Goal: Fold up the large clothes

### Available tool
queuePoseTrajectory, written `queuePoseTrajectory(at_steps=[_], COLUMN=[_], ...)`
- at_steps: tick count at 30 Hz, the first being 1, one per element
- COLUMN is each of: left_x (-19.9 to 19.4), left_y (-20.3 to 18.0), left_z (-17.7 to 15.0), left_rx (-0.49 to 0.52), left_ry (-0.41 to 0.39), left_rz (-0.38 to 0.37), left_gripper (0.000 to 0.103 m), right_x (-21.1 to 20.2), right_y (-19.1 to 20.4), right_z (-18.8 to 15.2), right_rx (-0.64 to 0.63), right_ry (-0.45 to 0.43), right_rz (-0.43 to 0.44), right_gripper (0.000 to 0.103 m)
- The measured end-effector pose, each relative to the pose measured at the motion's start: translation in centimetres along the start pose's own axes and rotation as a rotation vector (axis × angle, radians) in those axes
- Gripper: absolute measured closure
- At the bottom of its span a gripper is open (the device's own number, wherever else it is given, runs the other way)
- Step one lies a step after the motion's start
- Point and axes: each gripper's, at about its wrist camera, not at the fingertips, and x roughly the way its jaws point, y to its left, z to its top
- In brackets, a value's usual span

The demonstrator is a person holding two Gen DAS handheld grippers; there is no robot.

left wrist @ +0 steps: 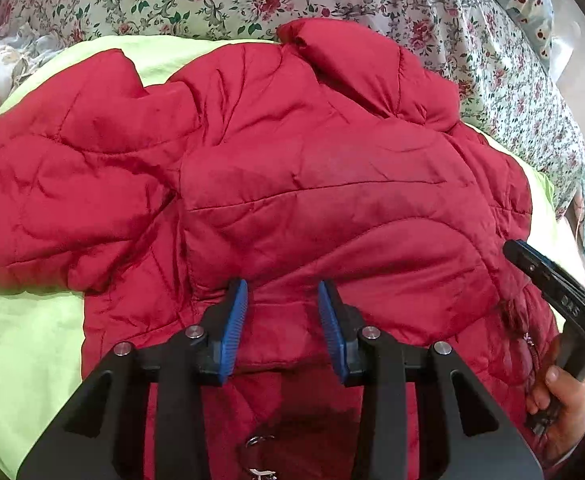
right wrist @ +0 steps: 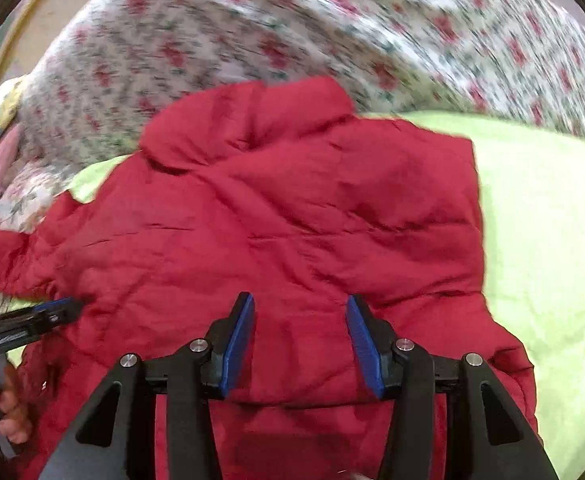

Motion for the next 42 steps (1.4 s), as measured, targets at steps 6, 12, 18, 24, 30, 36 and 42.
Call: queuePoseTrajectory(at_steps=[6,12,18,24,30,36,42], left_x=[0.3,-1.4,-4.4,-6.5,-8.4,-9.6,-10.6], left_y=[0.2,1.3,3.9,8.0,12.4,17.0,20.9], left_z=[-0.1,-0.5,-1.7,-3.7,-4.8,-5.9,-6.7], left_rx=[-0.008,-0.056,-0.142,-0.26,-0.369,-0.467,-0.551], left_ry=[-0.005,-0.013,-0.036,-0.061,-0.111,-0.139,-0.169], left_rz=[-0.021,-0.08,-0.098,-0.074,-0.013,0.042,0.098], left_gripper=[0.067,0.067,0.059,0.056,0.044,0.044,0.041], right_x=[3.7,3.5,-0.5,-3.6,-6.0,-7.3,-7.9], right_y=[1.7,1.4,1.4,2.1,3.1,3.4,3.3], right_z=[-1.0,-0.9,-1.2,-2.1,-3.3,-4.6,-5.3], right_rx=[-0.091,-0.073,-0.022,-0.009,-0.015,-0.005,0.013], right_ry=[0.118,0.125,0.078,0.07,0.078,0.09,0.103], right_rz=[-0.042,-0.031,0.042,0.113,0.161,0.184,0.186], right_gripper=[0.049,0.049,0.049,0.047,0.045,0.044,0.042])
